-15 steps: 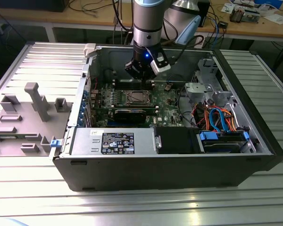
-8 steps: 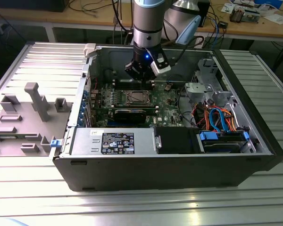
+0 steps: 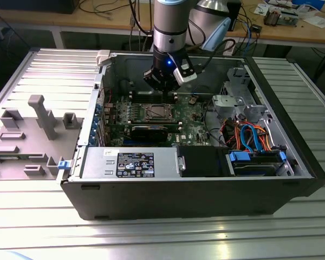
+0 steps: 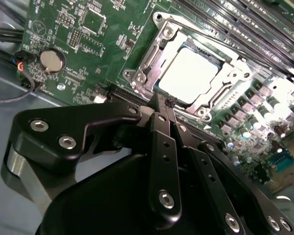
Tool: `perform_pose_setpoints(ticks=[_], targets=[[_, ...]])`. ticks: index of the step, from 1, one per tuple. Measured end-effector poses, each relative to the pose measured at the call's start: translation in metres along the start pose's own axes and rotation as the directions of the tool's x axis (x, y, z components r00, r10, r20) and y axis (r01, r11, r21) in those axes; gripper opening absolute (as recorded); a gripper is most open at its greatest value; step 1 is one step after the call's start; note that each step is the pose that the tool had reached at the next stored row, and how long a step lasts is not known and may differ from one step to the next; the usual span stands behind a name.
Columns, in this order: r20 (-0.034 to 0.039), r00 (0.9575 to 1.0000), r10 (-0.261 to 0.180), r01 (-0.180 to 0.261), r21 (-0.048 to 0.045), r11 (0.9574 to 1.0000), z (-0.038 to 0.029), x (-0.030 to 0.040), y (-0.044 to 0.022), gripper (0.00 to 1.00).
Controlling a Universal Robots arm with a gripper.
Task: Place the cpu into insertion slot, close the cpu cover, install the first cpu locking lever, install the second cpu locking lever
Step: 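Install the second cpu locking lever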
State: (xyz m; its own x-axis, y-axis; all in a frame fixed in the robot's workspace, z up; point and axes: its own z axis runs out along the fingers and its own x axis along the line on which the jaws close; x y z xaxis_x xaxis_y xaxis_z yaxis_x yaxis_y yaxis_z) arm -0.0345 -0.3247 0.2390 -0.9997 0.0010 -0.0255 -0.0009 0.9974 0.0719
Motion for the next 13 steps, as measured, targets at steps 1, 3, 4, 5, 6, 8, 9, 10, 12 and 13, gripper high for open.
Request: perform_pose_setpoints(ticks=[1, 3, 4, 5, 6, 8, 9, 10, 12, 13], targets=[[0.0001, 1.0000, 0.000, 0.000, -0.0001, 1.0000, -0.0024, -0.0001, 0.0001, 0.11], [0.0001, 1.0000, 0.000, 0.000, -0.0001, 1.0000, -0.0079, -0.0002, 0.0006, 0.11], [0.0001, 1.0000, 0.000, 0.000, 0.0000, 1.0000, -0.0096, -0.0003, 0.0007, 0.11], [0.0001, 1.0000, 0.000, 0.000, -0.0002, 1.0000, -0.0098, -0.0003, 0.0007, 0.11], [-0.0001, 1.0000, 0.000, 0.000, 0.0000, 1.0000, -0.0100, -0.0003, 0.0001, 0.11], [0.0000, 1.0000, 0.000, 0.000, -0.0001, 1.0000, -0.0100, -0.0003, -0.0011, 0.11], [0.0000, 1.0000, 0.000, 0.000, -0.0001, 1.0000, -0.0100, -0.0003, -0.0020, 0.11], [0.0000, 1.0000, 0.000, 0.000, -0.0001, 1.0000, -0.0100, -0.0003, -0.0027, 0.11], [0.0000, 1.0000, 0.000, 0.000, -0.0001, 1.0000, -0.0099, -0.0003, -0.0044, 0.11], [0.0000, 1.0000, 0.000, 0.000, -0.0001, 1.0000, -0.0099, -0.0003, -0.0054, 0.11]])
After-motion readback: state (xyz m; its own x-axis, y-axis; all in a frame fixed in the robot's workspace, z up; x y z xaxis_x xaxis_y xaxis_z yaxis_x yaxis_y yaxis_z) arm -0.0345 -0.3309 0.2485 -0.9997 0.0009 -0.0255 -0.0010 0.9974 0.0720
